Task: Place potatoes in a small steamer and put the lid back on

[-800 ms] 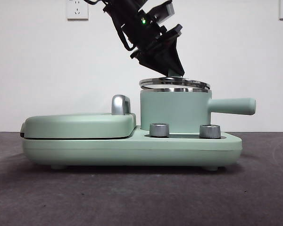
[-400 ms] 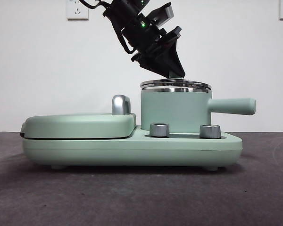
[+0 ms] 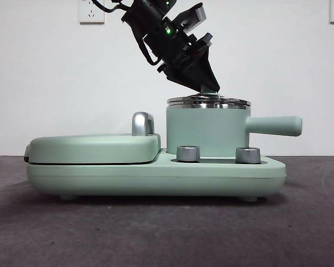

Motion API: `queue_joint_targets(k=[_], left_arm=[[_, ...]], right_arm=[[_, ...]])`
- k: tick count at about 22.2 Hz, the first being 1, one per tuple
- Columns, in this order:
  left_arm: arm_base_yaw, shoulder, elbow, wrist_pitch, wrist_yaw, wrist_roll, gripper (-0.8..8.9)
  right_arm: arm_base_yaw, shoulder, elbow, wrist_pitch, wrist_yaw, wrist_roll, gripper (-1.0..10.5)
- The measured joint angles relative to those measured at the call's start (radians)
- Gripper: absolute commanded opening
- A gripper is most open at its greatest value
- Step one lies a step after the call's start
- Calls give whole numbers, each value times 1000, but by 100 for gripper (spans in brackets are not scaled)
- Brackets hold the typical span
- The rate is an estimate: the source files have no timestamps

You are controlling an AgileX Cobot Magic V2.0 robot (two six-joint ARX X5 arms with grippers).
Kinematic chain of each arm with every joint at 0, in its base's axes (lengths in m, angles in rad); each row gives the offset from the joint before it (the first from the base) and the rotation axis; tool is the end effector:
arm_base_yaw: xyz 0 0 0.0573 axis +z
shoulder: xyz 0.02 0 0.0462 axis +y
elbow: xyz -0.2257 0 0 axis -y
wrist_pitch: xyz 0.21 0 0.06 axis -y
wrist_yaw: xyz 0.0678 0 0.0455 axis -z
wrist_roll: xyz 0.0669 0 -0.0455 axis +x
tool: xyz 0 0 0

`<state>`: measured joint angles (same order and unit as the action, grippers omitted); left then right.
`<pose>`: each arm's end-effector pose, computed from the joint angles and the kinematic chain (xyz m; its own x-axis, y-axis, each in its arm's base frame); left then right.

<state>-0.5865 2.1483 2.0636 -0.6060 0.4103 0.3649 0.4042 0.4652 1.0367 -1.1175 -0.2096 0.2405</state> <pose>0.3659 -0.2752 0.2523 0.3679 -0.7234 -0.5842 0.9027 0.4287 0.0377 0.0647 0.0428 0.2996 0.6867 0.5200 -0.5079 -0.4187 0.8541 0.3085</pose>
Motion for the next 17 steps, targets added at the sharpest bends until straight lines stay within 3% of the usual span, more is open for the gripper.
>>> queue_joint_targets(k=[13, 14, 17], left_arm=[[4, 0, 2, -27, 7, 32, 41], [4, 0, 2, -28, 7, 33, 97], [4, 0, 2, -32, 10, 20, 463]], right_arm=[[0, 0, 0, 0, 0, 3, 452], [0, 0, 0, 0, 0, 3, 452], [0, 0, 0, 0, 0, 3, 452]])
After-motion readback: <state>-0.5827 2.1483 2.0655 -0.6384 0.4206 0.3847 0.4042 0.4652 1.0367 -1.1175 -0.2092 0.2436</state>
